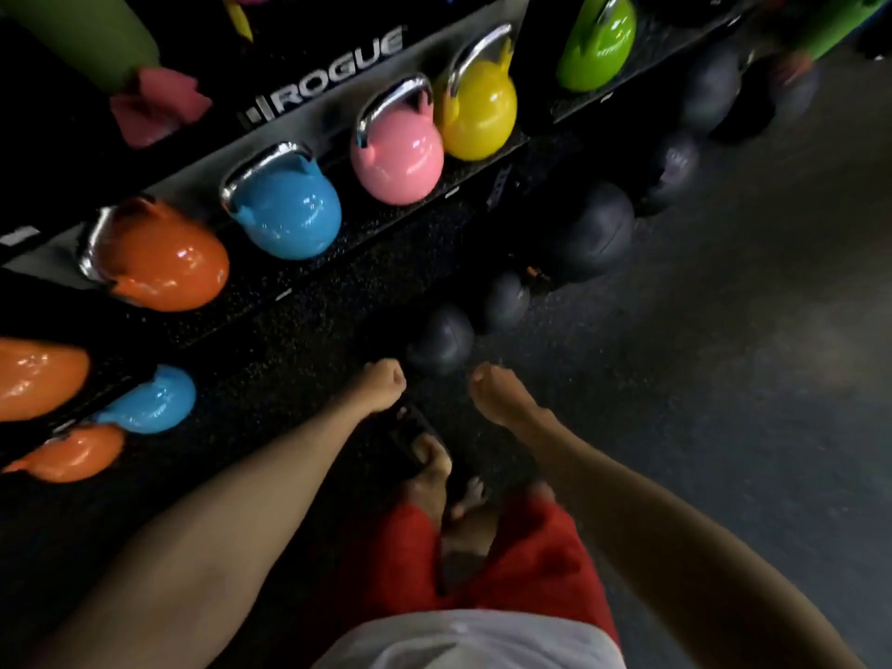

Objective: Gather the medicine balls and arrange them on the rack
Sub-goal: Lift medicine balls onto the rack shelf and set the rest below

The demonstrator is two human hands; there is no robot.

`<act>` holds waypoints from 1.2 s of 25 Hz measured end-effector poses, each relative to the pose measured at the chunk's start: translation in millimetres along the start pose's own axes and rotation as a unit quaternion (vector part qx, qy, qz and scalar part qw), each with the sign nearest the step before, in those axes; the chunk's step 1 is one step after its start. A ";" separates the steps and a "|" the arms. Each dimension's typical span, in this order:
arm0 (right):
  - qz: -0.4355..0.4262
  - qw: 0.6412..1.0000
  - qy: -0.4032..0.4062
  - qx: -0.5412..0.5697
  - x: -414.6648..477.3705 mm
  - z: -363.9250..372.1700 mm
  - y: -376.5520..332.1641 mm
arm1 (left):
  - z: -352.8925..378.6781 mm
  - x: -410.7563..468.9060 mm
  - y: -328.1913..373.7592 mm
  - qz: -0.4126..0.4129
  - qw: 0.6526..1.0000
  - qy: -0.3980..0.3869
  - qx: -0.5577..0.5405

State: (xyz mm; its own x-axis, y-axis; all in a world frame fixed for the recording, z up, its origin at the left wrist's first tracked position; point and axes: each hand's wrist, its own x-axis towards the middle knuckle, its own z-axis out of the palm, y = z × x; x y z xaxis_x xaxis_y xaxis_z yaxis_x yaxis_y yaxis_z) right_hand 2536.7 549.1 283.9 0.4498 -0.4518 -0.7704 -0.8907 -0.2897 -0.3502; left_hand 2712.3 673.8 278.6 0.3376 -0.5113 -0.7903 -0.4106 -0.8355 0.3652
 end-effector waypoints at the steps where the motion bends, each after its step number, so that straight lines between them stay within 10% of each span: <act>1: 0.000 1.000 -0.008 0.005 15.9 -2.3 3.6 | 3.6 13.6 3.6 -0.007 1.000 0.003 -0.019; 11: 0.070 0.990 -0.055 0.108 250.8 33.4 80.5 | 80.0 220.7 -23.4 -0.148 0.971 0.031 -0.184; 18: 0.231 0.900 -0.030 0.369 428.6 106.7 147.6 | 133.6 382.8 -77.1 -0.219 0.908 0.076 -0.350; 30: 0.195 0.799 -0.002 0.569 463.2 158.8 162.5 | 144.0 434.0 -95.7 -0.202 0.849 0.073 -0.484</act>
State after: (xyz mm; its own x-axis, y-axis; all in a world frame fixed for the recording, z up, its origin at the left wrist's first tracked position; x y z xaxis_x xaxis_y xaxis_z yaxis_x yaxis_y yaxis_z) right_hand 2590.1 426.8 -214.5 0.1255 -0.3161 -0.9404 -0.4456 0.8289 -0.3381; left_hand 2776.1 560.7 -170.2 0.4152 -0.1055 -0.9036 0.6267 -0.6868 0.3682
